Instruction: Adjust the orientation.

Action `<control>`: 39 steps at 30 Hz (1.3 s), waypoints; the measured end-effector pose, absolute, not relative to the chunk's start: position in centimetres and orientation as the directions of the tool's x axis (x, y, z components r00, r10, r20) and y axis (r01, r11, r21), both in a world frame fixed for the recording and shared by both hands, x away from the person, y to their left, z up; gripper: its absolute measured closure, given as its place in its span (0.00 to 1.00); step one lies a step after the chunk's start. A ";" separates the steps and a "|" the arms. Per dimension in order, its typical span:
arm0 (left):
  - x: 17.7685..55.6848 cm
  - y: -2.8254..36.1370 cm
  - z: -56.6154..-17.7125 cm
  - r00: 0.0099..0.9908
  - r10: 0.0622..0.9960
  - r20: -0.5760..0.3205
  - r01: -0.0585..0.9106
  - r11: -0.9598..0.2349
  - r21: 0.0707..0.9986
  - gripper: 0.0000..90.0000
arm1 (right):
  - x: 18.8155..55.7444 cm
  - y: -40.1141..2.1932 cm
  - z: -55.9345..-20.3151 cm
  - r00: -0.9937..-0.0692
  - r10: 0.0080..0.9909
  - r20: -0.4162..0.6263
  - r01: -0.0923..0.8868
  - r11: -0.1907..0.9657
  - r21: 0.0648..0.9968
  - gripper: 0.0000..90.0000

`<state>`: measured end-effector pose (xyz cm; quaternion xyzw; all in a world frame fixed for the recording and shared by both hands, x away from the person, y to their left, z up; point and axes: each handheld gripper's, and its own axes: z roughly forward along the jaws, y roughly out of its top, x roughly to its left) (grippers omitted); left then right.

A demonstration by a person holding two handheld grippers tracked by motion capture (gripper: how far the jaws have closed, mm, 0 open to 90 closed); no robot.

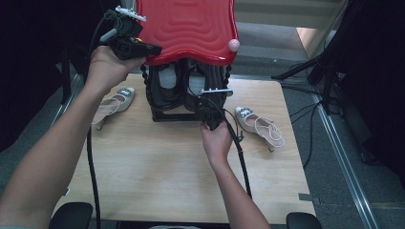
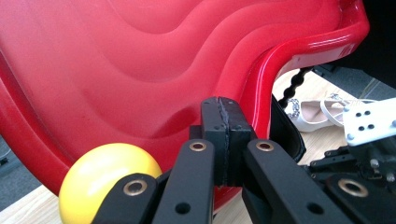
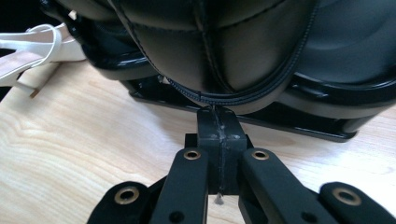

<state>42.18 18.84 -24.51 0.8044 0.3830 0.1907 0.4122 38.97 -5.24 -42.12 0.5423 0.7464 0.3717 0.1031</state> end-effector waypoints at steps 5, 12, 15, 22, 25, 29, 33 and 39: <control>42.2 18.9 -24.5 0.636 0.772 -0.009 0.457 -0.367 0.810 1.00 | 39.1 -5.5 -42.0 -0.377 0.893 0.246 0.733 0.125 0.669 1.00; 42.2 18.9 -24.5 0.638 0.770 -0.008 0.454 -0.368 0.811 1.00 | 39.9 -5.8 -41.6 -0.338 0.917 0.211 0.723 0.110 0.682 1.00; 42.2 18.9 -24.5 0.638 0.770 -0.008 0.455 -0.369 0.811 1.00 | 40.3 -5.6 -41.4 -0.326 0.926 0.190 0.716 0.111 0.689 1.00; 42.2 18.9 -24.6 0.640 0.769 -0.008 0.451 -0.367 0.814 1.00 | 42.0 -5.4 -41.2 -0.302 0.940 0.161 0.719 0.113 0.686 1.00; 42.2 18.9 -24.6 0.640 0.768 -0.010 0.450 -0.365 0.815 1.00 | 42.1 -5.3 -41.0 -0.300 0.942 0.151 0.714 0.117 0.690 0.98; 42.2 18.9 -24.6 0.637 0.771 -0.011 0.452 -0.362 0.815 1.00 | 42.3 -5.3 -40.6 -0.290 0.945 0.152 0.718 0.109 0.688 0.99; 42.2 18.9 -24.6 0.639 0.769 -0.009 0.451 -0.365 0.815 1.00 | 42.2 -5.2 -40.9 -0.299 0.945 0.135 0.698 0.120 0.706 1.00; 42.2 19.0 -24.6 0.641 0.768 -0.005 0.444 -0.365 0.818 1.00 | 42.9 -5.1 -41.8 -0.289 0.947 0.142 0.701 0.108 0.704 1.00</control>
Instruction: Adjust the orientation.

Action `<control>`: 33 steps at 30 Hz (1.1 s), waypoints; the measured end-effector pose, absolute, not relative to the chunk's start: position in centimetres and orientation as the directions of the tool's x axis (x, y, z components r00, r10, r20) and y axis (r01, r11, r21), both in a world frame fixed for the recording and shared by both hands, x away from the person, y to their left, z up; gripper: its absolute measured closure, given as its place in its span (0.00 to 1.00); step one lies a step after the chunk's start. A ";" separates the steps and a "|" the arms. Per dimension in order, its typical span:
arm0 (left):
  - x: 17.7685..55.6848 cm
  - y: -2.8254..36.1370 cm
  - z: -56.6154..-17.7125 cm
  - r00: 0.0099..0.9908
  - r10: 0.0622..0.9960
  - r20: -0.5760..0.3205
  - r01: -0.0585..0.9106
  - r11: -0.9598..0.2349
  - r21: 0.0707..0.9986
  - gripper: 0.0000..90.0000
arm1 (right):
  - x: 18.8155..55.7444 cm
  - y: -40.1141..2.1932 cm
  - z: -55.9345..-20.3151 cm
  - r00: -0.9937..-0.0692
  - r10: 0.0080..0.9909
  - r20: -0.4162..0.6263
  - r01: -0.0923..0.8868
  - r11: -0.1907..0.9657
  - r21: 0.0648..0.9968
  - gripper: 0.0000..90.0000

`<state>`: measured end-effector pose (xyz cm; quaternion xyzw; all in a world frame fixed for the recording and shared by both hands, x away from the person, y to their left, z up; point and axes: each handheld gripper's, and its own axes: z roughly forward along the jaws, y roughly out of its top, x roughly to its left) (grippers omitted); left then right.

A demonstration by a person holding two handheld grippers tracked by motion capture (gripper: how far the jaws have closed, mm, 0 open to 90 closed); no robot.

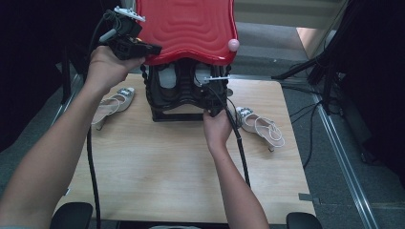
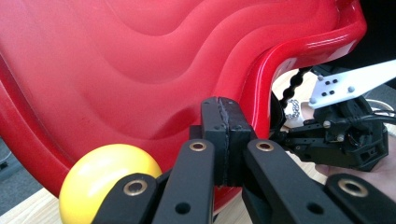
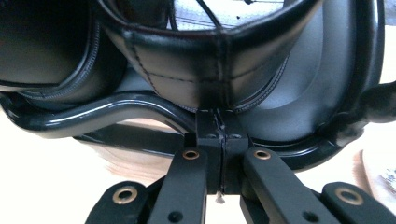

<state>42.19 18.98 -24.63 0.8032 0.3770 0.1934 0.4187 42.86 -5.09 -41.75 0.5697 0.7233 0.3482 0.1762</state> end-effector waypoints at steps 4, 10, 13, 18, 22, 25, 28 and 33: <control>42.4 19.2 -24.6 0.649 0.760 -0.039 0.455 -0.345 0.821 1.00 | 41.5 -5.3 -41.3 -0.315 0.931 0.184 0.684 0.088 0.724 1.00; 42.4 19.1 -24.5 0.636 0.770 -0.047 0.465 -0.334 0.820 1.00 | 40.5 -5.7 -41.8 -0.352 0.907 0.231 0.719 0.104 0.688 1.00; 42.4 19.1 -24.5 0.630 0.775 -0.056 0.475 -0.327 0.817 1.00 | 39.8 -5.9 -41.8 -0.369 0.900 0.233 0.719 0.118 0.685 1.00; 42.1 19.6 -24.0 0.623 0.776 -0.098 0.495 -0.295 0.817 0.94 | 38.9 -6.2 -41.6 -0.407 0.880 0.245 0.717 0.141 0.682 1.00; 41.1 19.7 -23.3 0.633 0.768 -0.098 0.488 -0.296 0.821 0.88 | 38.3 -6.6 -41.4 -0.434 0.866 0.247 0.715 0.165 0.679 1.00; 40.1 19.9 -23.0 0.650 0.753 -0.103 0.482 -0.304 0.822 0.82 | 37.9 -7.2 -41.4 -0.442 0.853 0.280 0.732 0.162 0.662 0.98; 39.1 20.2 -22.9 0.670 0.731 -0.129 0.486 -0.301 0.821 0.77 | 37.5 -7.7 -41.5 -0.463 0.838 0.289 0.733 0.179 0.657 0.97; 37.5 20.4 -23.7 0.690 0.710 -0.141 0.497 -0.323 0.806 0.70 | 36.8 -8.5 -41.7 -0.501 0.806 0.314 0.735 0.205 0.646 0.91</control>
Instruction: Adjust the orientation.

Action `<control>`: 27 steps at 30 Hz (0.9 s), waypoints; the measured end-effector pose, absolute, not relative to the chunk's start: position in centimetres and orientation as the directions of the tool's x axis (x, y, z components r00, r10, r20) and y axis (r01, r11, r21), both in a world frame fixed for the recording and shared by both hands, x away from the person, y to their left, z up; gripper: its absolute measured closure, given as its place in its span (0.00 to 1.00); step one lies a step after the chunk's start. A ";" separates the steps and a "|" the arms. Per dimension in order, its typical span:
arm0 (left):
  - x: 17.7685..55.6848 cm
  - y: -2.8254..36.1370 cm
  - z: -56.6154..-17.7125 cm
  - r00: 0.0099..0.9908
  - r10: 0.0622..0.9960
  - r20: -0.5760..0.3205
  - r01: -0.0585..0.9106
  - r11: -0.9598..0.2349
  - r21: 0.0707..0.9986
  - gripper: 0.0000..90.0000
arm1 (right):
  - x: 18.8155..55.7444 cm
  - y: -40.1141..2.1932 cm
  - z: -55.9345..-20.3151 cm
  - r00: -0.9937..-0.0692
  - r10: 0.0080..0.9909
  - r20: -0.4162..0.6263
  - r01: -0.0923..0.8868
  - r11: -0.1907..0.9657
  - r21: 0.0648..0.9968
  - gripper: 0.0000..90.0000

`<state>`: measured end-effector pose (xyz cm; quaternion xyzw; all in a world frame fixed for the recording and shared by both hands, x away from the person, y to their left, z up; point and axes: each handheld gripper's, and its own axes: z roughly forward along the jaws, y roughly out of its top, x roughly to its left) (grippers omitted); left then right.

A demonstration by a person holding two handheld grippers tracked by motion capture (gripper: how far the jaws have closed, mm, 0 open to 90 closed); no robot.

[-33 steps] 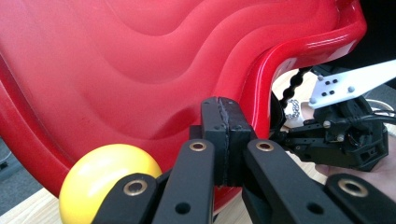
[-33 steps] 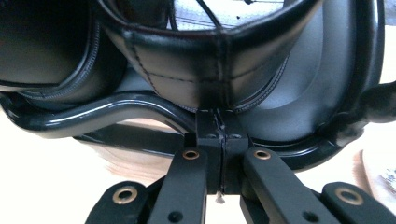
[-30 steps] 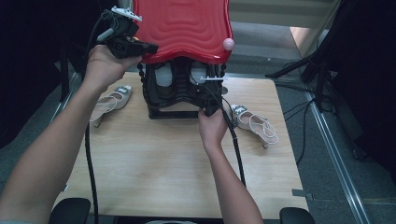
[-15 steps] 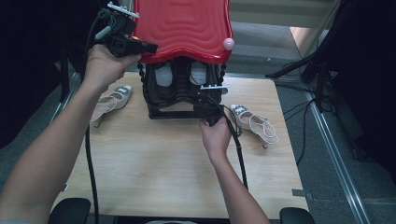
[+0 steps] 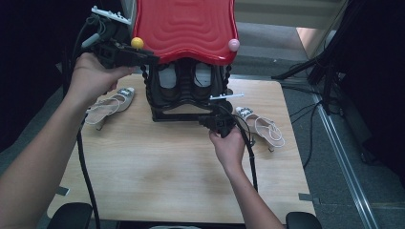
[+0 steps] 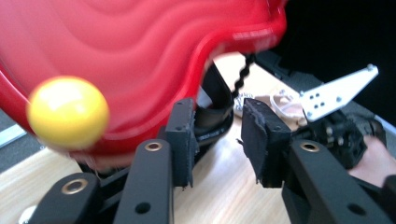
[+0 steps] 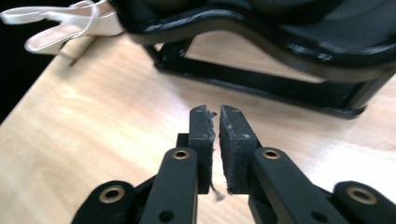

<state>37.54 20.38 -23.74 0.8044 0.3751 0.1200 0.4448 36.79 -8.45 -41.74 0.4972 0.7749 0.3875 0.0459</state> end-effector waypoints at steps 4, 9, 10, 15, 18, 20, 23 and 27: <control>36.5 20.5 -24.7 0.698 0.700 -0.152 0.506 -0.331 0.796 0.67 | 36.3 -9.1 -42.0 -0.522 0.788 0.328 0.737 0.223 0.638 0.87; 35.6 20.9 -26.2 0.693 0.700 -0.173 0.521 -0.320 0.792 0.64 | 35.9 -9.9 -42.8 -0.554 0.772 0.312 0.728 0.267 0.631 0.84; 35.4 21.0 -26.5 0.693 0.699 -0.177 0.523 -0.319 0.791 0.64 | 35.8 -10.0 -43.0 -0.562 0.771 0.299 0.721 0.280 0.634 0.84; 34.6 21.3 -28.2 0.690 0.701 -0.182 0.537 -0.327 0.778 0.62 | 35.6 -10.6 -44.3 -0.585 0.756 0.292 0.715 0.312 0.625 0.79; 34.2 21.5 -29.3 0.679 0.707 -0.195 0.551 -0.316 0.772 0.61 | 35.5 -10.9 -44.8 -0.591 0.748 0.301 0.714 0.312 0.627 0.79; 33.9 21.8 -30.0 0.677 0.708 -0.201 0.557 -0.314 0.769 0.61 | 35.4 -11.1 -45.0 -0.599 0.742 0.300 0.712 0.323 0.623 0.78; 33.4 22.0 -31.2 0.666 0.715 -0.214 0.570 -0.302 0.765 0.60 | 35.4 -11.1 -45.2 -0.613 0.734 0.292 0.707 0.346 0.617 0.76; 33.0 22.5 -33.0 0.651 0.720 -0.238 0.591 -0.285 0.754 0.59 | 35.5 -11.5 -45.4 -0.632 0.721 0.284 0.694 0.363 0.622 0.75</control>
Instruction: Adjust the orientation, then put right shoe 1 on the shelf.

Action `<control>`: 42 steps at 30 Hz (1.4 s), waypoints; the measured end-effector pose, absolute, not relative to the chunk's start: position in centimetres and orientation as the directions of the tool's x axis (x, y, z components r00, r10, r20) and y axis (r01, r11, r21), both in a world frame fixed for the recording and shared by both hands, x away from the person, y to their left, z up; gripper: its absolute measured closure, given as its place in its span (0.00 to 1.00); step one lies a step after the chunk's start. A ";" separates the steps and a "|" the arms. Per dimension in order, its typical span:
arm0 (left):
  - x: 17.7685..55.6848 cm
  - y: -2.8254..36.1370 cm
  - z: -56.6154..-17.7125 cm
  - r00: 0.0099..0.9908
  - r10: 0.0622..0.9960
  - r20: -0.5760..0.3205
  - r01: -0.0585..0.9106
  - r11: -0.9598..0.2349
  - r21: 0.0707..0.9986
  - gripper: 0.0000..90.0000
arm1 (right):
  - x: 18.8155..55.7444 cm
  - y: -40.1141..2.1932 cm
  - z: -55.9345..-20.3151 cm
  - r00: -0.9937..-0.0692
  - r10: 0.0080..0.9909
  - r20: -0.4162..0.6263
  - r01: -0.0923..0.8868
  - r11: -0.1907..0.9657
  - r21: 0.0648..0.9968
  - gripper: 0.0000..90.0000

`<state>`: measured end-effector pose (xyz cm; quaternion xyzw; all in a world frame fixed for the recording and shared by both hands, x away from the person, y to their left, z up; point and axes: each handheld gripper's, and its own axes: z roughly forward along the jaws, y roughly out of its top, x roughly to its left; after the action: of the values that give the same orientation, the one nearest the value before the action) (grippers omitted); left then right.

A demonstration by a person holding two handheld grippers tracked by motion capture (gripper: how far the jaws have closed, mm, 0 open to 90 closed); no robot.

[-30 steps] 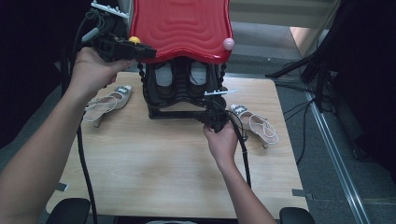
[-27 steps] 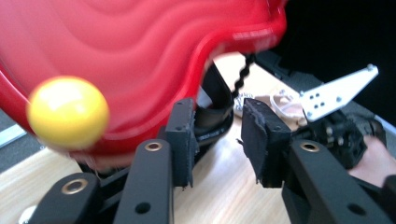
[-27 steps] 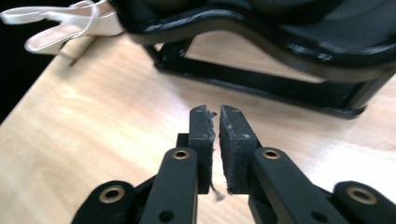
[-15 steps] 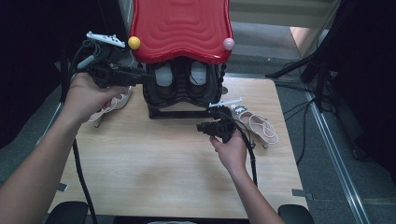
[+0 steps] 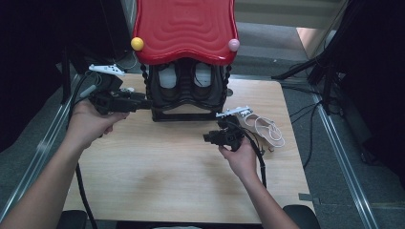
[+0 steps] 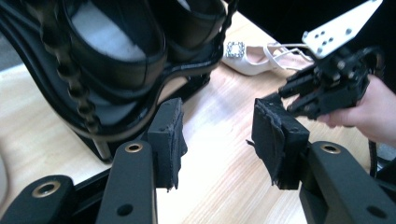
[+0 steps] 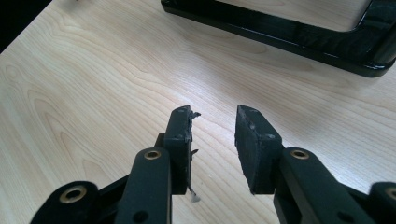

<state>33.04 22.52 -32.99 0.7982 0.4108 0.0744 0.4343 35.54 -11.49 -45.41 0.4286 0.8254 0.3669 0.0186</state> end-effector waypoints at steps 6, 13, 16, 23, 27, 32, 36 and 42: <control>32.8 23.2 -35.7 0.641 0.725 -0.254 0.606 -0.274 0.747 0.59 | 35.6 -11.9 -45.6 -0.638 0.712 0.293 0.696 0.372 0.614 0.75; 33.2 24.1 -38.8 0.618 0.740 -0.265 0.630 -0.264 0.730 0.59 | 36.1 -12.7 -46.2 -0.631 0.716 0.298 0.707 0.374 0.600 0.75; 33.4 24.2 -40.0 0.607 0.744 -0.280 0.648 -0.259 0.716 0.59 | 36.0 -13.1 -46.3 -0.632 0.710 0.309 0.706 0.364 0.608 0.75; 33.5 24.4 -42.2 0.595 0.754 -0.279 0.660 -0.260 0.705 0.59 | 35.8 -14.2 -46.7 -0.609 0.714 0.346 0.725 0.324 0.608 0.75; 33.4 24.6 -42.8 0.587 0.762 -0.274 0.661 -0.256 0.705 0.59 | 35.7 -14.7 -46.6 -0.612 0.716 0.337 0.716 0.321 0.619 0.75; 33.5 25.2 -43.4 0.580 0.767 -0.276 0.667 -0.253 0.701 0.59 | 35.8 -14.8 -46.6 -0.606 0.719 0.340 0.722 0.317 0.616 0.75; 33.5 26.2 -43.9 0.564 0.776 -0.281 0.683 -0.248 0.687 0.59 | 35.7 -14.8 -47.0 -0.606 0.719 0.340 0.723 0.320 0.612 0.75; 33.6 28.1 -44.6 0.526 0.803 -0.281 0.703 -0.224 0.675 0.59 | 35.6 -15.0 -47.5 -0.594 0.725 0.349 0.737 0.317 0.597 0.75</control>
<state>33.56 28.07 -44.56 0.7797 0.4829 0.0634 0.3934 35.61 -14.96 -47.48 0.4502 0.8115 0.3724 -0.0084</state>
